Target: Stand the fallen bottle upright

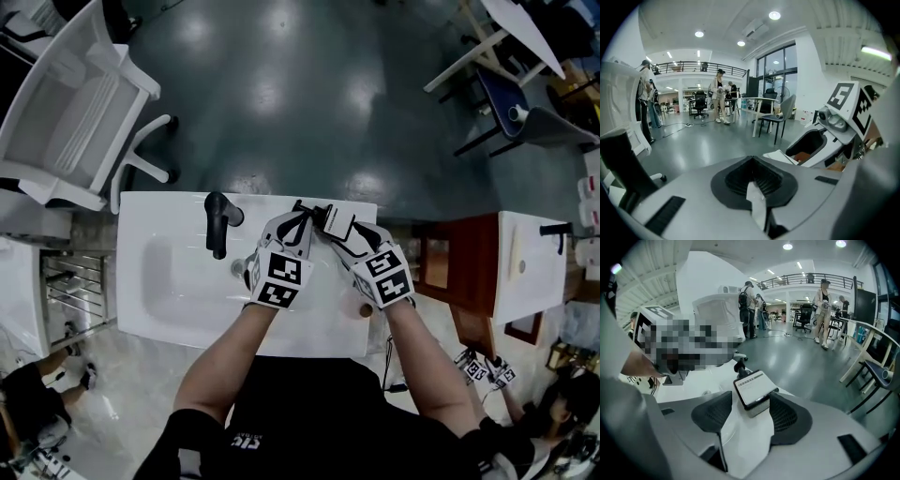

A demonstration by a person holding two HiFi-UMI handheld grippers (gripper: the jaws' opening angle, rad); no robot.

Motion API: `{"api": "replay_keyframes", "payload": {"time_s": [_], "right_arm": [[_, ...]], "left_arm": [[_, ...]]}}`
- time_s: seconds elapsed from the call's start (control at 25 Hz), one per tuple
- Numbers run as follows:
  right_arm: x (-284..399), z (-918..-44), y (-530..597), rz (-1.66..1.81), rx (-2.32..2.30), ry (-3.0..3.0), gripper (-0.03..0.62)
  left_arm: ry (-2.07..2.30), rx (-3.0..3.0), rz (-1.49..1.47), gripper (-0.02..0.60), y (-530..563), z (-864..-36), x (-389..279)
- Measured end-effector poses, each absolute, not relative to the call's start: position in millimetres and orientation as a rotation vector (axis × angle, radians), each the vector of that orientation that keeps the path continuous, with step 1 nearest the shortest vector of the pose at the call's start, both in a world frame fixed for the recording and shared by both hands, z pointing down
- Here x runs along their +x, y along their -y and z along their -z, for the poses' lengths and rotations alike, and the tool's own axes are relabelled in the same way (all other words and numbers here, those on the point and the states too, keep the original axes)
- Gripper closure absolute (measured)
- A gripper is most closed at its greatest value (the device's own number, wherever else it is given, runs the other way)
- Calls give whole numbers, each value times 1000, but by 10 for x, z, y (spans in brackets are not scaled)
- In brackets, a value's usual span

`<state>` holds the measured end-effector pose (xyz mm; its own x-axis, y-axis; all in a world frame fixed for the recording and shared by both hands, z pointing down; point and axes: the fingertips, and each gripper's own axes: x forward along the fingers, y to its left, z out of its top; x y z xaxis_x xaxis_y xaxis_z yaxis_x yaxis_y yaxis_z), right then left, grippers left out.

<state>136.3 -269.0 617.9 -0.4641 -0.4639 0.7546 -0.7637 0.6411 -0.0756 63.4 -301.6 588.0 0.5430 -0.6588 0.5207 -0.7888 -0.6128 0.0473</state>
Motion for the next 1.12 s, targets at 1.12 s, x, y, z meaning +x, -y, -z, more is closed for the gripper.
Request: {"api": "replay_keyframes", "payload": {"time_s": [1.12], "right_arm": [[1179, -6152, 2584, -422, 880, 2124, 330]], "left_arm": [[1202, 2371, -899, 525, 3015, -6678, 339]]}}
